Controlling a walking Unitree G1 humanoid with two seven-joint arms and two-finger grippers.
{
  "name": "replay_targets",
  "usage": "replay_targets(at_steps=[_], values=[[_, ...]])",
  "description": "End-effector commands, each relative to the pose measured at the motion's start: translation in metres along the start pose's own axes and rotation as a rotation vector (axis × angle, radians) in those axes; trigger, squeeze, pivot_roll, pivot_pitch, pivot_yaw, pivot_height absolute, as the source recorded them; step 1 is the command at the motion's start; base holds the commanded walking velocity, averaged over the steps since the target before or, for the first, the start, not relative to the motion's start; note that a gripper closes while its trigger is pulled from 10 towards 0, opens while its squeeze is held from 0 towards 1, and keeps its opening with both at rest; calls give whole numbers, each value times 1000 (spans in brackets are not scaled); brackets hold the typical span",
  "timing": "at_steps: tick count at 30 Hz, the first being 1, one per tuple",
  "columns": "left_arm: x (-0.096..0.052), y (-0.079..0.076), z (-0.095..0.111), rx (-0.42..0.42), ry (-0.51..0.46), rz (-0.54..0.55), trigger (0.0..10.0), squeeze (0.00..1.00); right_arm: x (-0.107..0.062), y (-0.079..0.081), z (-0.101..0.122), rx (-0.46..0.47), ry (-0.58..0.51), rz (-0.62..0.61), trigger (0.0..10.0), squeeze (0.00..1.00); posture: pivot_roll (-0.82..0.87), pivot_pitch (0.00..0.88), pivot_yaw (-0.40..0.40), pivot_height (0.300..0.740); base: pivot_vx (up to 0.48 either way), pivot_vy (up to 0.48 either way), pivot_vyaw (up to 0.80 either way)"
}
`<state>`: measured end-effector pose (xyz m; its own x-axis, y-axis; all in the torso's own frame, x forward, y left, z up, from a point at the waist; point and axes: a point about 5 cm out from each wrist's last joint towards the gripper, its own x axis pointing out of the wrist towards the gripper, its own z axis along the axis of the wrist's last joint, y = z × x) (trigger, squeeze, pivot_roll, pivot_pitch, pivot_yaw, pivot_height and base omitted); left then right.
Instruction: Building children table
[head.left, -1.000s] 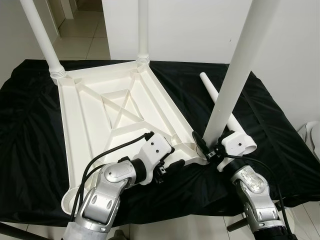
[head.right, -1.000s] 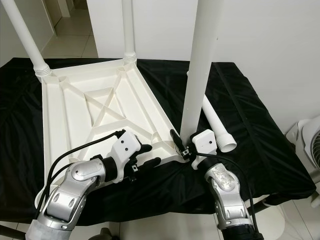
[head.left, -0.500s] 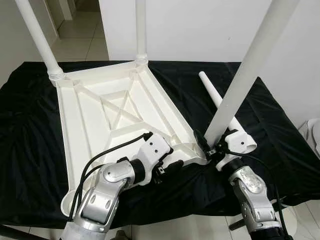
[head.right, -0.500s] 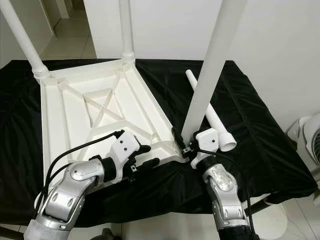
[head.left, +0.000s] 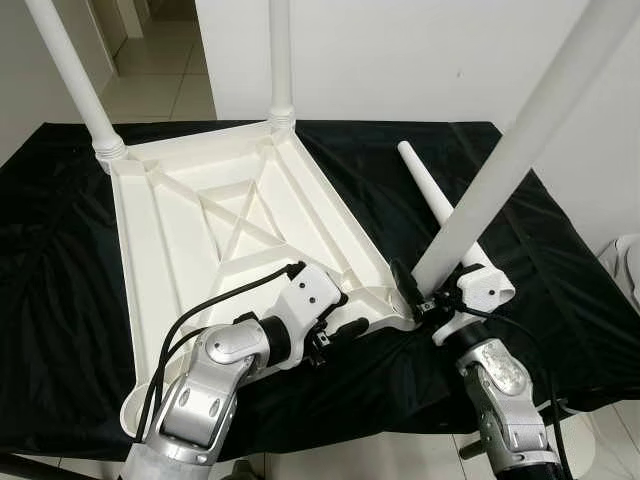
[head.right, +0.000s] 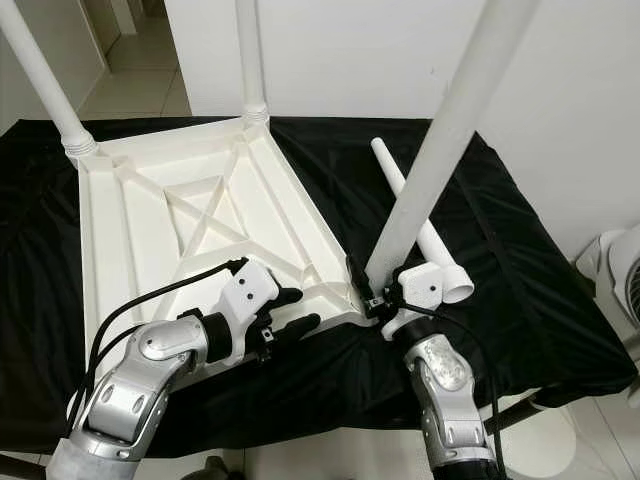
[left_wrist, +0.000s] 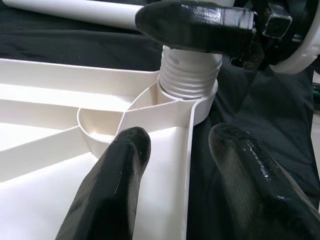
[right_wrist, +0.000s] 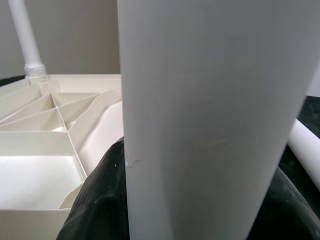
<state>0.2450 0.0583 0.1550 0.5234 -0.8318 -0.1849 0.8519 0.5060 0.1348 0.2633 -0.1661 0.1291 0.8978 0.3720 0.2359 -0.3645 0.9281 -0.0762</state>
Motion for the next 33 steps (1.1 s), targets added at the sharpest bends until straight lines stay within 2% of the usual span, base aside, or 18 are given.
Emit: replay_targets(at_steps=[1,6,10,15,21,28,32,33], values=[[-1,4,1,2,7,75,10000,0,-9,-1,-19,51,94,-37,10000,0,92,74,35,740,0,0,0],[-3,5,1,3,8,81,10000,0,-5,0,-21,53,114,-42,10000,0,92,73,35,740,0,0,0],[-3,5,2,3,8,82,10000,0,-6,-1,-27,101,161,-50,10000,0,94,74,35,740,0,0,0],[-4,4,2,-1,7,82,10000,0,-7,-3,-36,13,266,-50,10000,0,94,83,35,740,0,0,0],[-4,3,3,-5,6,81,10000,0,-6,-5,-42,-14,345,-23,10000,0,93,88,34,740,0,0,0],[-4,3,3,-6,5,83,10000,0,-5,-6,-44,-22,362,-11,10000,0,95,89,31,740,0,0,0],[-4,3,3,-7,6,85,10000,0,-4,-5,-43,-44,349,10,10000,0,97,93,31,740,0,0,0],[-4,3,3,-8,7,86,10000,0,-4,-2,-39,-78,313,37,10000,0,98,95,30,740,0,0,0]])
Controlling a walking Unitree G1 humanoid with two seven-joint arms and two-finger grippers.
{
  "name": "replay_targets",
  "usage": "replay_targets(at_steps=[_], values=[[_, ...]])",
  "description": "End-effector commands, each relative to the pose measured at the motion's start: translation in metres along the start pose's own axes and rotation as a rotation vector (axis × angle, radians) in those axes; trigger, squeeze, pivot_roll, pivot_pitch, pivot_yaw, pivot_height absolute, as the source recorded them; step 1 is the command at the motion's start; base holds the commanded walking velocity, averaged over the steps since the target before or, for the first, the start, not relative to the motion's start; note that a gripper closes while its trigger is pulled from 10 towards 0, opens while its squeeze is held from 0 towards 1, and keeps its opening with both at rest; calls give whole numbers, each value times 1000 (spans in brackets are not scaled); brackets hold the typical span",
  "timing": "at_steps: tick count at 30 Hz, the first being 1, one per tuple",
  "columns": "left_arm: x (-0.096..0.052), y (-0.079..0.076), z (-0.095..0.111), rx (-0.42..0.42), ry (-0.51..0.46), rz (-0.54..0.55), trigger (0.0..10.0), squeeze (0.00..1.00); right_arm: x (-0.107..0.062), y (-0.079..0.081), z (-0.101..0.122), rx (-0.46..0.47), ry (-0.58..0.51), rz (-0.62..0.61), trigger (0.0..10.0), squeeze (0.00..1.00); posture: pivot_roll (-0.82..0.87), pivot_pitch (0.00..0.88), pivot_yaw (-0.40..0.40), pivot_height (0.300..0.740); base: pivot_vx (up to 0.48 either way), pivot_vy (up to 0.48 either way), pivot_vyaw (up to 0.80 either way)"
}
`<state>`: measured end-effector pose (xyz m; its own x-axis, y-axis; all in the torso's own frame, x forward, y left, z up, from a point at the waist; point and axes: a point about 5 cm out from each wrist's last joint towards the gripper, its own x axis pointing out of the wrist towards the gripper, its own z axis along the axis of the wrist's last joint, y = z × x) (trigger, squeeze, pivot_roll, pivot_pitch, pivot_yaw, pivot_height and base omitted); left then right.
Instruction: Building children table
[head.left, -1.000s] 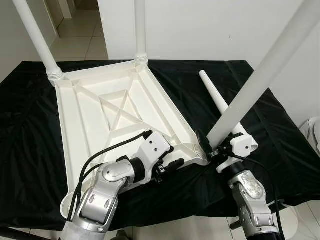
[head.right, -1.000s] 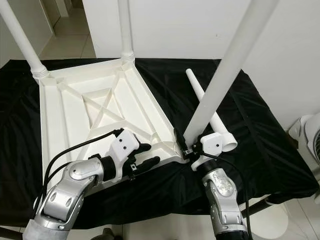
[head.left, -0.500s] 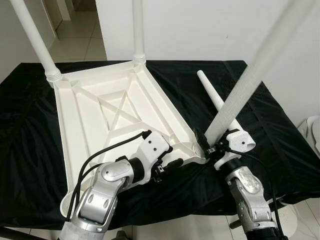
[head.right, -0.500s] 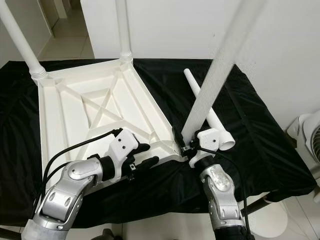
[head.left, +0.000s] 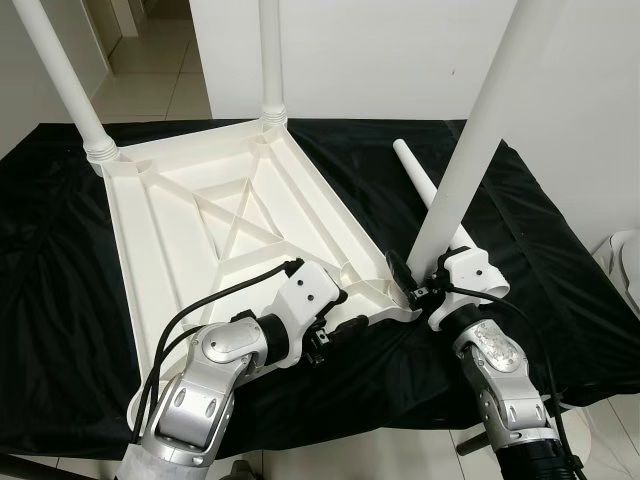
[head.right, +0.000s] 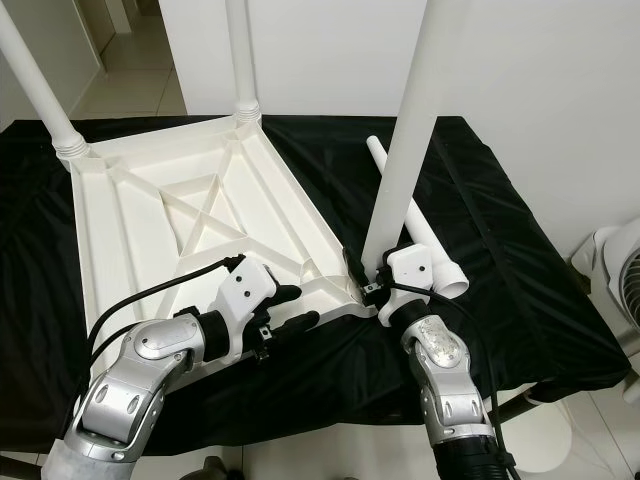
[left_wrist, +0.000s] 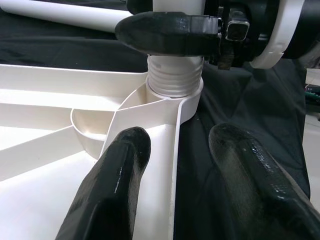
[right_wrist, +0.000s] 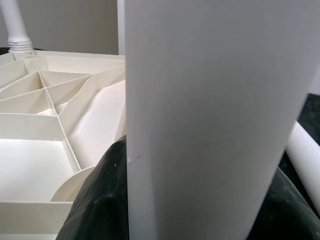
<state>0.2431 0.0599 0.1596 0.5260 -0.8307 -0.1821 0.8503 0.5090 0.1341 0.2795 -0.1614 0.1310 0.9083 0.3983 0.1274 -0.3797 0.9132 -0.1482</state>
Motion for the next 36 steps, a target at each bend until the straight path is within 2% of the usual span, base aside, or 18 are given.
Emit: replay_targets(at_steps=[1,11,16,19,23,27,36], values=[[-1,3,-1,-8,9,83,10000,0,-16,5,-37,-34,186,25,10000,0,97,95,31,740,0,0,0],[-2,2,-1,-10,10,80,10000,0,-17,6,-34,-102,164,51,10000,0,94,93,35,740,0,0,0],[-3,1,-1,-10,11,77,10000,0,-18,2,-36,-59,183,23,10000,0,94,92,36,740,0,0,0],[-3,1,-1,-8,10,72,10000,0,-20,-1,-38,0,179,12,10000,0,95,88,37,740,0,0,0],[-3,1,-1,-8,11,72,10000,0,-23,1,-39,-6,157,31,10000,0,96,85,38,740,0,0,0],[-3,1,-1,-4,12,71,10000,0,-28,4,-40,33,110,31,10000,0,99,79,39,740,0,0,0],[-3,1,-1,-1,13,67,10000,0,-32,9,-46,55,115,13,10000,0,100,75,43,740,0,0,0]])
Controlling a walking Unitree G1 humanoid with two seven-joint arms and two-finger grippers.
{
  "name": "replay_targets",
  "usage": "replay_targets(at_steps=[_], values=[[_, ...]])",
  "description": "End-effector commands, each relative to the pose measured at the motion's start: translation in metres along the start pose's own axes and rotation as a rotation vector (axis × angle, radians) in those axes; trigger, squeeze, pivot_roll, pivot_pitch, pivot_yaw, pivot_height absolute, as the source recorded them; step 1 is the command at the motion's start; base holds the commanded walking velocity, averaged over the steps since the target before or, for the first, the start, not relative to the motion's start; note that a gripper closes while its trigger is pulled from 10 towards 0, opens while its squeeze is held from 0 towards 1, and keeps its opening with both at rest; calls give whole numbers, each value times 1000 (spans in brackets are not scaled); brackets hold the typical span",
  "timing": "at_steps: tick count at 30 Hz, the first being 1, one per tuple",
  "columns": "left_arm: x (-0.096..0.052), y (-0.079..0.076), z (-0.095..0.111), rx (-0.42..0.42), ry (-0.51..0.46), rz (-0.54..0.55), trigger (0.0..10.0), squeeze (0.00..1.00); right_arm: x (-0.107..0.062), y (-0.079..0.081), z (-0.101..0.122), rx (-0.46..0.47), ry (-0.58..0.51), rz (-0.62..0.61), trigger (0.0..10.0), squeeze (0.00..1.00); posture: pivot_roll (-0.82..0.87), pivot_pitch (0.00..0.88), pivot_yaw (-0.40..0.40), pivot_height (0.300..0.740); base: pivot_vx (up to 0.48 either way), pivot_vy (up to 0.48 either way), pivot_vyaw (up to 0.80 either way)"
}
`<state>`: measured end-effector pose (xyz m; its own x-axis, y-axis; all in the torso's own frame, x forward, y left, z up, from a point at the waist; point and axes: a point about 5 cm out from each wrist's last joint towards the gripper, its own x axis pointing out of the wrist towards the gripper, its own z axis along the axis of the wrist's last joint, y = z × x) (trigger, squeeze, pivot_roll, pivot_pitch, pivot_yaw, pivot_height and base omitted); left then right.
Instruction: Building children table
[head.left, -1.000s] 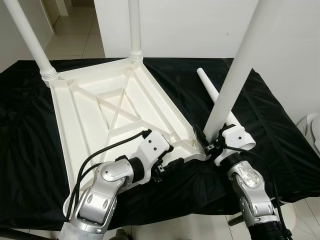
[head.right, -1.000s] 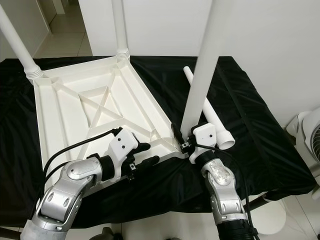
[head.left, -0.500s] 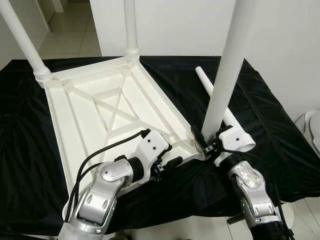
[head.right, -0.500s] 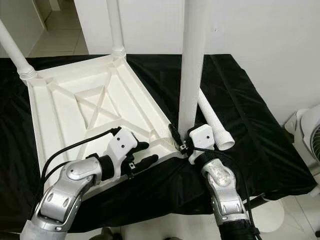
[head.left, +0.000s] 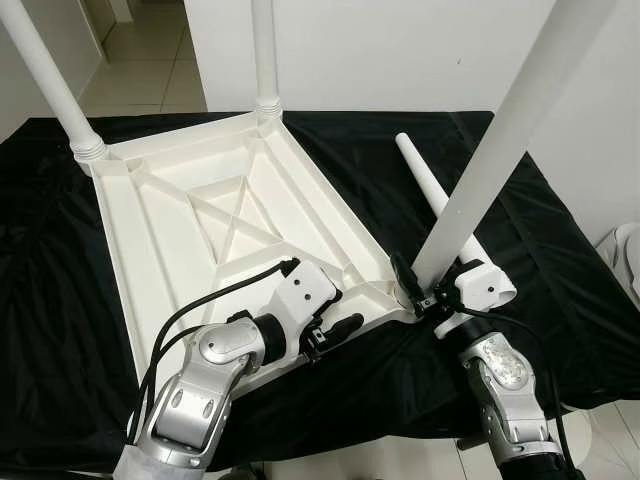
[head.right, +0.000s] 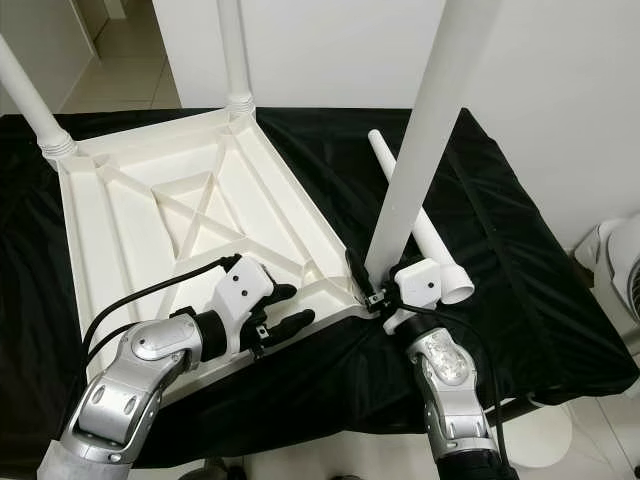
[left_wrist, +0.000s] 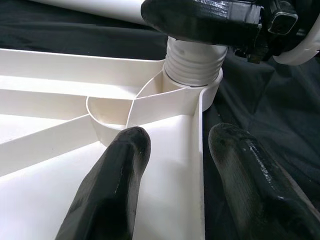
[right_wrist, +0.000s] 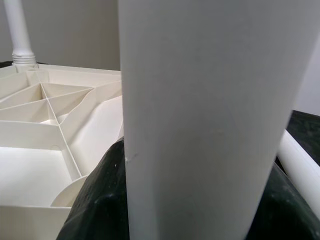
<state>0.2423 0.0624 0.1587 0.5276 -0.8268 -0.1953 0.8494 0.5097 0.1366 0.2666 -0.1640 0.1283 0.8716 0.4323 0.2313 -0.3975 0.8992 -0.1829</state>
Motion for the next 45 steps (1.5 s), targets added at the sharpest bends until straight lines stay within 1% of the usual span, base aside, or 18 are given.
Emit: replay_targets(at_steps=[1,2,3,4,7,9,11,13,17,19,26,35,39,40,41,45], values=[[-1,1,1,-3,-1,63,10000,0,-25,8,-46,102,249,-22,10000,0,100,74,46,740,0,0,0],[-1,1,1,-2,0,62,10000,0,-25,8,-48,133,261,-30,10000,0,99,75,47,740,0,0,0],[-1,1,1,-2,0,62,10000,0,-25,8,-48,133,261,-30,10000,0,99,75,47,740,0,0,0],[-1,1,1,-1,1,61,10000,0,-25,8,-49,155,267,-33,10000,0,100,74,47,740,0,0,0],[-1,1,1,0,1,61,10000,0,-25,7,-49,152,268,-37,10000,0,100,75,48,740,0,0,0],[-1,1,1,1,0,61,10000,0,-25,5,-53,156,301,-53,10000,0,98,75,48,740,0,0,0],[-1,1,1,1,0,61,10000,0,-25,5,-53,156,301,-53,10000,0,98,75,48,740,0,0,0],[-1,1,2,0,-2,60,10000,0,-28,6,-61,157,370,-45,10000,0,99,77,47,740,0,0,0],[-1,1,2,-1,-2,61,10000,0,-28,6,-65,151,410,-40,10000,0,97,78,47,740,0,0,0],[0,1,2,-2,-3,60,10000,0,-27,2,-68,140,457,-39,10000,0,95,80,46,740,0,0,0],[0,1,2,-2,-4,63,10000,0,-23,-3,-67,154,462,-40,10000,0,97,81,41,740,0,0,0],[-1,0,2,-6,-6,66,10000,0,-23,-4,-67,168,471,-50,10000,0,99,85,40,740,0,0,0],[-1,0,2,-7,-6,67,10000,0,-18,-10,-63,193,463,-75,10000,0,97,86,42,740,0,0,0],[-1,0,2,-6,-6,66,10000,0,-15,-14,-61,222,456,-92,10000,0,96,86,43,740,0,0,0],[-1,0,2,-6,-6,66,10000,0,-15,-14,-61,222,456,-92,10000,0,96,86,43,740,0,0,0],[-1,0,2,-5,-7,64,10000,0,-9,-22,-57,225,438,-111,10000,0,98,88,40,740,0,0,0]])
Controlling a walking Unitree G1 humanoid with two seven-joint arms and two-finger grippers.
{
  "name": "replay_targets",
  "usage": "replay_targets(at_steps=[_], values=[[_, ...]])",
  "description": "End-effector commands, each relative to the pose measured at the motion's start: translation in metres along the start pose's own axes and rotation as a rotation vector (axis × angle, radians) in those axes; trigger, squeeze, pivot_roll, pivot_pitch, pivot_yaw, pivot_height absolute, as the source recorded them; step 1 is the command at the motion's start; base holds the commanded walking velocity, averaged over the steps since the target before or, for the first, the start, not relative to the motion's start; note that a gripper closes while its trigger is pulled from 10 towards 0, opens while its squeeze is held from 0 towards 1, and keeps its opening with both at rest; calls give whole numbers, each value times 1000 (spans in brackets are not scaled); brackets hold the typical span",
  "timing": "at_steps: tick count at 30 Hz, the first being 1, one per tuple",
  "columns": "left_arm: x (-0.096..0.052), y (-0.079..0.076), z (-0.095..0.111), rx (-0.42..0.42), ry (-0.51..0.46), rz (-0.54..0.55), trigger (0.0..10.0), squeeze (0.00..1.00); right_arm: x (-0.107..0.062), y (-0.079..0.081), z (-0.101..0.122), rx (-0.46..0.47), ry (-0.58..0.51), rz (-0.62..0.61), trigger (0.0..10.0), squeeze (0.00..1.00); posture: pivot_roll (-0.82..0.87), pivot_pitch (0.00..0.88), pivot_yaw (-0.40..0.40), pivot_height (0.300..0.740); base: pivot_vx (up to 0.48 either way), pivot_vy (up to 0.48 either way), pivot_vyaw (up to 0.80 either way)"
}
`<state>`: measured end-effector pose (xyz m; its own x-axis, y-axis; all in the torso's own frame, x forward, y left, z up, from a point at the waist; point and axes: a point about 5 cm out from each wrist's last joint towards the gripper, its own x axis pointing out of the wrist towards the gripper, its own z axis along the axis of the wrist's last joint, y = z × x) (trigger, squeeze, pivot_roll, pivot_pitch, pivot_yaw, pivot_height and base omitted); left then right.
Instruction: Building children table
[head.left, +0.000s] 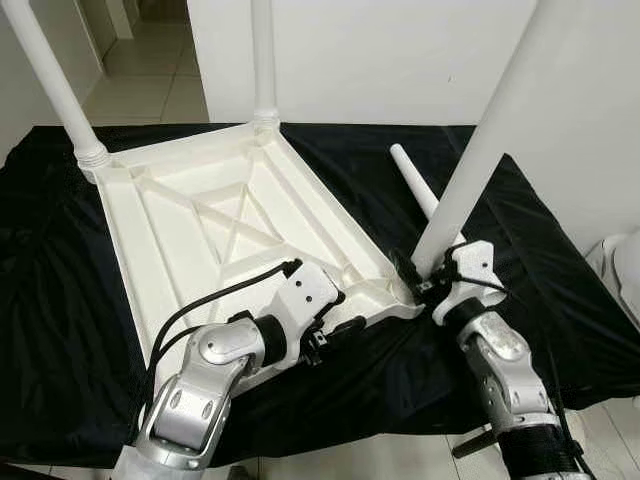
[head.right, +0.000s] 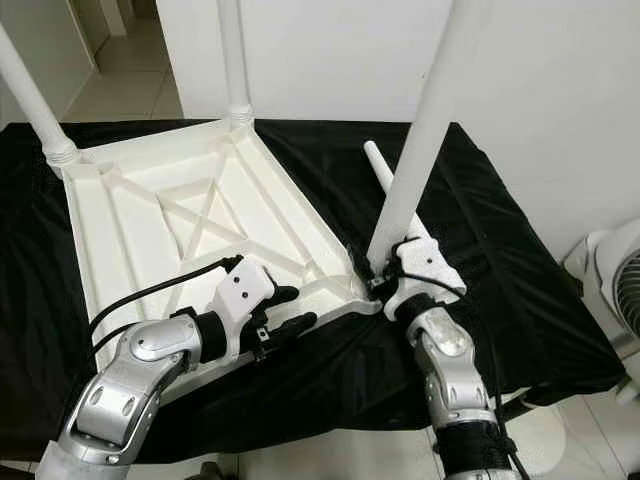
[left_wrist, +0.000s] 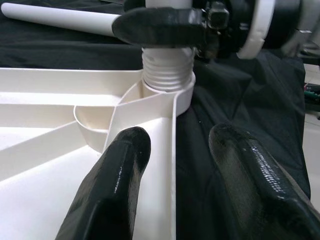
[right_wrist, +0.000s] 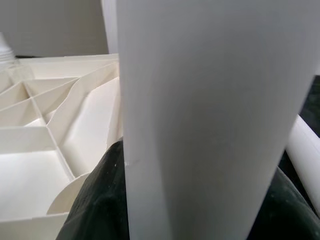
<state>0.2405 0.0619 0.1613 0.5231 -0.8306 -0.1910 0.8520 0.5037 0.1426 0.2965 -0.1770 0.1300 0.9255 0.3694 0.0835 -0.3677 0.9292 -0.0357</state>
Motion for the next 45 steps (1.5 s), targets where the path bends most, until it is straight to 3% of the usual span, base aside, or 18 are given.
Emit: replay_targets(at_steps=[1,17,32,43,45], values=[[0,1,0,-12,-1,69,10000,0,-22,-7,-53,81,278,-61,10000,0,98,88,40,740,0,0,0],[0,1,0,-16,-2,82,10000,0,-26,10,-51,10,208,-23,10000,0,100,91,34,740,0,0,0],[2,2,1,-13,-6,77,10000,0,-24,13,-45,26,151,-152,10000,0,96,86,31,740,0,0,0],[4,2,3,-12,-17,80,10000,0,-14,20,-52,12,168,-481,10000,0,103,80,20,740,0,0,0],[4,2,3,-12,-17,80,10000,0,-14,20,-52,12,168,-481,10000,0,103,80,20,740,0,0,0]])
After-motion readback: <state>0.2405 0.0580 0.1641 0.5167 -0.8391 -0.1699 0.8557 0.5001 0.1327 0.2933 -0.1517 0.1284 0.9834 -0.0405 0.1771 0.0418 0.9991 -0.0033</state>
